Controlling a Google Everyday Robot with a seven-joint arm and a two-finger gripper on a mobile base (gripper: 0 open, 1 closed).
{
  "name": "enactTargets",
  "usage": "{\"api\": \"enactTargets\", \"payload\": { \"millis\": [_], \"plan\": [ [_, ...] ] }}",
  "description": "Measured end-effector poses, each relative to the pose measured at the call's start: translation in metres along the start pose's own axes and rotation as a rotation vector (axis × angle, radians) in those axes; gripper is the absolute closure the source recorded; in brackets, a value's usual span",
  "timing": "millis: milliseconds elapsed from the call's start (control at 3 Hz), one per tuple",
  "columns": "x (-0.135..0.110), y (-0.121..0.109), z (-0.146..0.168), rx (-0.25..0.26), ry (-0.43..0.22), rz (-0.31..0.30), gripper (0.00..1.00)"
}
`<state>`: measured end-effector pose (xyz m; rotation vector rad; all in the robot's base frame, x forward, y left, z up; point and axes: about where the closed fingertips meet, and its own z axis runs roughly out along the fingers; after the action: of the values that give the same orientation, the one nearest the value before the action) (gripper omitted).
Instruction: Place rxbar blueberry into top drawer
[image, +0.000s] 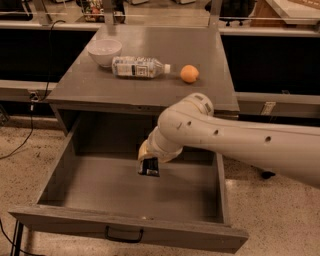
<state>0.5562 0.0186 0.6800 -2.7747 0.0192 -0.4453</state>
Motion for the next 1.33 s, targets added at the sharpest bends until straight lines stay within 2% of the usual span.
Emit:
{"api": "enactTargets", "payload": {
  "millis": [333, 667, 1333],
  "plan": [
    [-0.0101, 0.0026, 0.0338, 0.022, 0.026, -0.043, 1.00],
    [-0.0083, 0.0010, 0.0325, 0.026, 0.032, -0.046, 0.81],
    [-0.0095, 0.0007, 0.0338, 0.026, 0.030, -0.048, 0.36]
  ]
}}
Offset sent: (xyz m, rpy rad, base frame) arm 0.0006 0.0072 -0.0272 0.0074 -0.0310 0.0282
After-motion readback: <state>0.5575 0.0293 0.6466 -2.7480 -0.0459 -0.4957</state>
